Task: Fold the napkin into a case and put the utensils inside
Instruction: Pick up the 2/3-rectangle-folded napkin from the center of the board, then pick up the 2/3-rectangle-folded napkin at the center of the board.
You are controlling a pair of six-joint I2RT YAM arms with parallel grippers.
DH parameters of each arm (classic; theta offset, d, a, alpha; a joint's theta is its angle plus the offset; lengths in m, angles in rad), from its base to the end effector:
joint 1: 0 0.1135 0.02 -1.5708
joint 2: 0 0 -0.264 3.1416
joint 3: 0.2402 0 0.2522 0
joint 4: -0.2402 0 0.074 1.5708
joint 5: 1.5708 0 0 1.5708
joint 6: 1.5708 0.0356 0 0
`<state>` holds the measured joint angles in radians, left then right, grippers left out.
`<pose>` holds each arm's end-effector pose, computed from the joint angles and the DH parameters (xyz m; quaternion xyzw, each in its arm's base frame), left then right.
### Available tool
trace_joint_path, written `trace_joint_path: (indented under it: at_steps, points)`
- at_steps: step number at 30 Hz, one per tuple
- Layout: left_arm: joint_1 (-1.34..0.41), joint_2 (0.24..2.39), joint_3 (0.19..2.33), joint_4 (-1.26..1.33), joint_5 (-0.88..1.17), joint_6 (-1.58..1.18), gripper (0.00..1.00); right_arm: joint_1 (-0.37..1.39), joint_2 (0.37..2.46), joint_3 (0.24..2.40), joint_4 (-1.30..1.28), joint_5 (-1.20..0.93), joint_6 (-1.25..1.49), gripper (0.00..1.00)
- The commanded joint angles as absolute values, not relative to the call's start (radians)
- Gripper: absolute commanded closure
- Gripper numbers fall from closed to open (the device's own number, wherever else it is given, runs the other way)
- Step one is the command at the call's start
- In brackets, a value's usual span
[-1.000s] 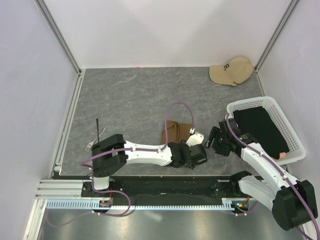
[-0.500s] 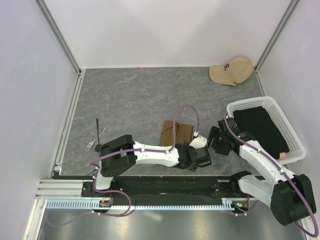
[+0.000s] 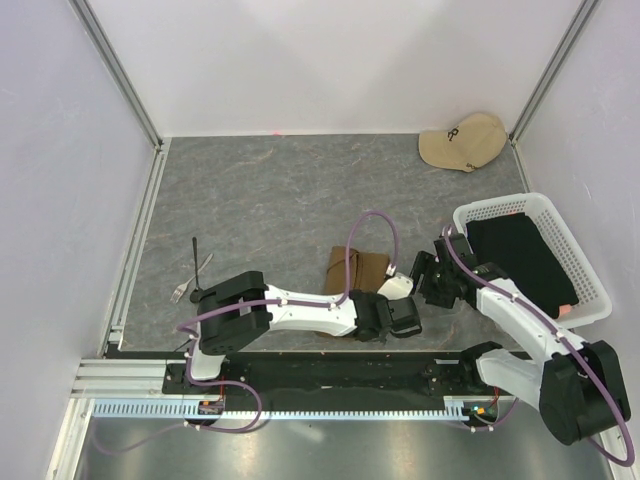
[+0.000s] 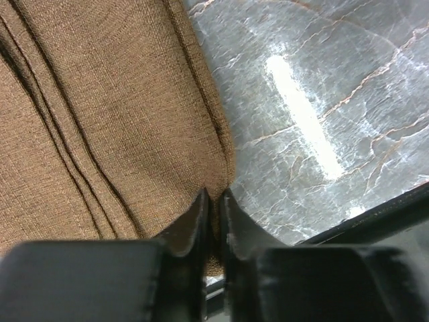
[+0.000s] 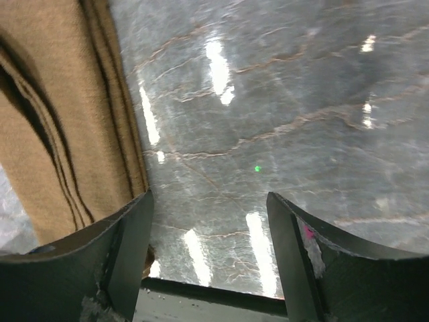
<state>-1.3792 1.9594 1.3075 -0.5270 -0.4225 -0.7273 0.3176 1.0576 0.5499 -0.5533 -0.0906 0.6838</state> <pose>0.0889 -0.3819 0.1585 0.2684 0.9216 -0.0637 0.2729 0.1767 0.0615 0.1813 0.1648 0.9526 0.1594 0.1999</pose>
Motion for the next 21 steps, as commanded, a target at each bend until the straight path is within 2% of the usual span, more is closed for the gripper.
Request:
trace_joint_path:
  at_steps: [1, 8, 15, 21]
  points:
    - [-1.370, 1.924, 1.267, -0.520, -0.388, -0.744, 0.91, 0.316, 1.089, 0.543, -0.479, -0.181, 0.628, 0.23]
    - [-1.344, 1.790, 1.203, -0.486, -0.347, -0.724, 0.95, 0.316, 1.155, 0.531, -0.364, -0.368, 0.575, 0.10]
    - [-1.306, 1.698, 1.131, -0.443, -0.258, -0.739, 0.96, 0.318, 1.215, 0.505, -0.195, -0.495, 0.670, 0.10]
    - [-1.287, 1.671, 1.123, -0.430, -0.218, -0.742, 0.97, 0.345, 1.247, 0.459, -0.068, -0.525, 0.776, 0.18]
